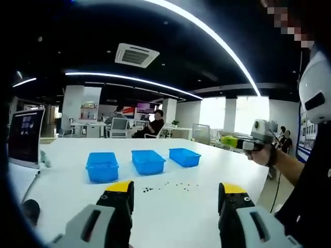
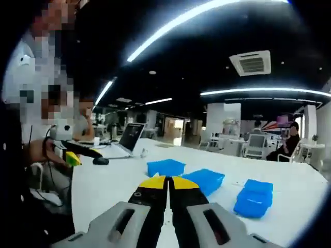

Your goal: Pick up the resistors one by one and place each resistor into its matching bin, sorting the parts by color and model until every resistor is separated into the correct bin for its type

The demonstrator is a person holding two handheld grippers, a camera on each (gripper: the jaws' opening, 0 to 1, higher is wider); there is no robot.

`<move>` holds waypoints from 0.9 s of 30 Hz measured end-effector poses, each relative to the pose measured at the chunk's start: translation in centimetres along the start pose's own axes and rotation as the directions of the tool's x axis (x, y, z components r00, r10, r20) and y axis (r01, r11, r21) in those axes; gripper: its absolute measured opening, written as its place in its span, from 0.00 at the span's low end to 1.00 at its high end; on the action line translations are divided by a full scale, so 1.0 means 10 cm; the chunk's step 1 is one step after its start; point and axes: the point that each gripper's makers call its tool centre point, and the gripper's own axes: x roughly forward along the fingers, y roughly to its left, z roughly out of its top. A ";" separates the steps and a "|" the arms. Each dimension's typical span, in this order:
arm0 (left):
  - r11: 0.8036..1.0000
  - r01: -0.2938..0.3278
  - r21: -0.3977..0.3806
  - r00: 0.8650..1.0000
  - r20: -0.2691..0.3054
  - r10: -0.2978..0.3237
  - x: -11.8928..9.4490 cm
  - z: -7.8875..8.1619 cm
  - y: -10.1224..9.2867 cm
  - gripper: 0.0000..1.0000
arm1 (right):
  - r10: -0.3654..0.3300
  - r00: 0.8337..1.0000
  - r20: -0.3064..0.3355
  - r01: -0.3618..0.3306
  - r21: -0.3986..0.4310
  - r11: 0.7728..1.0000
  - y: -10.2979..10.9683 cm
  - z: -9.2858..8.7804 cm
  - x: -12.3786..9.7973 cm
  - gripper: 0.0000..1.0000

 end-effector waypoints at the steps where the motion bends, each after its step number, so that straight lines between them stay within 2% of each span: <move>1: 1.000 0.003 0.002 1.000 0.001 -0.003 -0.01 0.01 -0.01 0.67 | -0.011 1.000 0.010 0.011 0.011 1.000 0.00 0.03 0.00 0.05; 3: 1.000 0.001 0.006 1.000 -0.001 -0.001 -0.02 0.01 -0.01 0.67 | -0.012 1.000 0.027 0.012 0.032 0.999 0.01 0.09 0.03 0.05; 7: 1.000 -0.010 0.016 1.000 -0.001 0.010 -0.06 0.02 0.00 0.67 | -0.016 1.000 0.027 0.015 0.024 1.000 -0.05 0.14 0.29 0.05; 10: 1.000 -0.018 0.015 1.000 0.010 0.018 -0.10 0.03 0.00 0.67 | -0.037 0.999 0.040 0.034 0.063 0.997 -0.18 0.17 0.56 0.05; 17: 0.998 -0.063 0.014 0.998 0.025 0.063 -0.25 0.04 0.07 0.67 | -0.046 0.999 0.005 0.046 0.023 0.999 -0.50 0.19 1.33 0.05; 20: 0.996 -0.083 0.014 0.996 0.027 0.083 -0.32 0.03 0.13 0.67 | -0.059 0.997 -0.048 0.061 0.033 0.998 -0.77 0.09 1.74 0.05; 24: 0.995 -0.104 0.005 0.994 0.031 0.103 -0.38 0.01 0.18 0.67 | -0.091 0.991 -0.098 0.097 0.061 0.993 -1.03 -0.04 2.12 0.05; 27: 0.993 -0.117 0.001 0.993 0.032 0.117 -0.43 0.01 0.22 0.67 | -0.123 0.986 -0.117 0.131 0.063 0.989 -1.15 -0.10 2.32 0.05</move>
